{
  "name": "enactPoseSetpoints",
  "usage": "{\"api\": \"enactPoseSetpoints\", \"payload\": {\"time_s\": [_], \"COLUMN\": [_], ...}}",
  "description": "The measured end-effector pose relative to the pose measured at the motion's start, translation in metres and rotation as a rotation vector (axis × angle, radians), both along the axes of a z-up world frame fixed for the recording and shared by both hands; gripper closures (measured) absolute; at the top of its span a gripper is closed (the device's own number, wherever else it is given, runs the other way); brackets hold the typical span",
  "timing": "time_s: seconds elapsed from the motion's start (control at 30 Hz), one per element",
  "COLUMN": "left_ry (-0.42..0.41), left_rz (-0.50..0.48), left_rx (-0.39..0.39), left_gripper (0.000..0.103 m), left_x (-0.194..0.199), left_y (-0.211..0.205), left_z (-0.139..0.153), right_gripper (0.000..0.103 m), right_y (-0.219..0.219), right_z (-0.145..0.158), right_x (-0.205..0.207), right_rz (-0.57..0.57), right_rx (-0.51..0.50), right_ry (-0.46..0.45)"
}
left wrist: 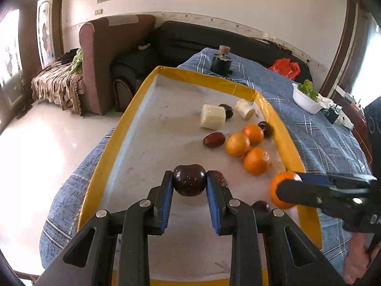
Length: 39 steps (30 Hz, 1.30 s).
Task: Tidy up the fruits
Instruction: 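Carry the dark plum and orange over the yellow tray with both tools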
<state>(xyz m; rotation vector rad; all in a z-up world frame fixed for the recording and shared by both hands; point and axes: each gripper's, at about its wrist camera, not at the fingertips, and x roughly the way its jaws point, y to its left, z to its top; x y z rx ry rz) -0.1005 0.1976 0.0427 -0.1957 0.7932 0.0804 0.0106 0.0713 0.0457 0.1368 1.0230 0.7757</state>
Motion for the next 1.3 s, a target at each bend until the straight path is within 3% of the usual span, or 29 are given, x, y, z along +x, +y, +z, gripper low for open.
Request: {"api": "enactPoseSetpoints", "payload": {"time_s": [0.13,0.37,0.6,0.77,1.3], "left_ry": [0.013,0.017,0.014,0.017,0.018], "left_rz": [-0.018,-0.019,-0.006,-0.001,-0.001], "left_rx": [0.022,0.098,0.155,0.156,0.156], "left_gripper": [0.076,0.076,0.076,0.076,0.076], "left_x": [-0.003,-0.002,0.000,0.000,0.000], "left_y": [-0.005,-0.018,-0.024,-0.024,-0.023], "left_z": [-0.007,-0.014,-0.016,-0.017,-0.017], "right_gripper": [0.062,0.062,0.062,0.062,0.061], "right_y": [0.010,0.012,0.019,0.026,0.029], "right_z": [-0.007,-0.009,-0.007,-0.007,-0.011], "right_x": [0.006,0.013,0.007,-0.003,-0.008], "right_rz": [-0.005,-0.002,-0.026,-0.020,0.002], "right_rx": [-0.036,-0.015,-0.113,-0.165,-0.175], "right_ry": [-0.011,-0.027,-0.143,-0.215,-0.228]}}
